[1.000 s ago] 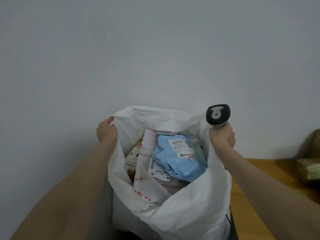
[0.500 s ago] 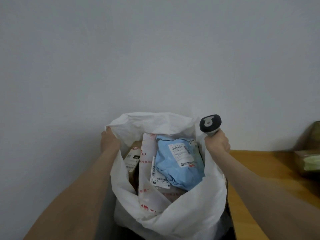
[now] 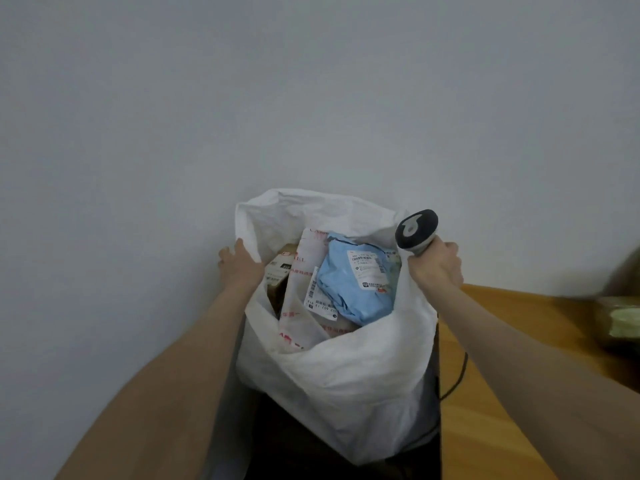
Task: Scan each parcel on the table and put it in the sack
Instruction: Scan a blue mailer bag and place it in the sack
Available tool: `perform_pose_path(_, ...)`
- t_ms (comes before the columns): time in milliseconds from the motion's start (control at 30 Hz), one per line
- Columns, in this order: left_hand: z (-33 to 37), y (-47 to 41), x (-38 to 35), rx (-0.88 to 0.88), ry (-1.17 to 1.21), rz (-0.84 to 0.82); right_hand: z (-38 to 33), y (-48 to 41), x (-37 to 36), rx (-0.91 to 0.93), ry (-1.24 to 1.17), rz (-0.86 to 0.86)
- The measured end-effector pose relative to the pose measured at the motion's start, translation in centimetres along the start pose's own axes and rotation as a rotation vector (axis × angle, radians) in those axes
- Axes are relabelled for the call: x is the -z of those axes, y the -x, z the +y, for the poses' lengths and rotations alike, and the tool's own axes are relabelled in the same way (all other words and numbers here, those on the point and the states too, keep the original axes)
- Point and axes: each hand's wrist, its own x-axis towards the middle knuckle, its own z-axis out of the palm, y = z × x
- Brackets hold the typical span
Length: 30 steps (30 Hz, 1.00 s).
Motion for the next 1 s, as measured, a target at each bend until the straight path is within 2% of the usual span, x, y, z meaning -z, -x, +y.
perform_pose_path(167,-2.7,7.7,-1.9,0.285,0.217,0.014,2.1,5.5,0.6,0.168,-0.098,-0.262)
perform_pose_path(267,-4.0,11.5,-3.2,0.424,0.528,-0.132,3.2,9.1,-0.4,0.23,-0.12,-0.435)
perform_pose_path(300,-4.2,12.2,-3.2,0.435,0.636,-0.161,3.6,10.0,-0.9,0.245,-0.106,-0.484)
perform_pose_path(367,-3.8,12.6,-2.5,0.401,0.764,-0.118,4.5,11.2,-1.7,0.266,-0.072,-0.544)
perform_pose_path(533,-1.6,13.2,-0.2,0.31,0.874,0.069,5.6,12.5,-3.2,0.281,-0.039,-0.48)
perform_pose_path(633,-2.0,14.5,-0.2,0.154,0.715,0.132,5.0,12.0,-2.9,0.254,-0.056,-0.409)
perform_pose_path(733,-2.3,16.4,-0.3,-0.258,0.356,0.252,3.8,10.4,-1.6,0.198,-0.164,-0.346)
perform_pose_path(767,-2.3,17.1,-0.7,-0.433,0.183,0.239,3.3,9.8,-1.1,0.187,-0.206,-0.336)
perform_pose_path(833,-2.4,18.6,-2.2,-0.713,-0.168,0.074,2.6,9.0,0.0,0.171,-0.275,-0.336)
perform_pose_path(900,-2.4,19.8,-4.1,-0.845,-0.478,-0.078,2.5,8.5,0.7,0.152,-0.318,-0.331)
perform_pose_path(1000,-1.9,19.8,-6.0,-0.908,-0.665,-0.072,3.8,8.1,1.4,0.116,-0.378,-0.32)
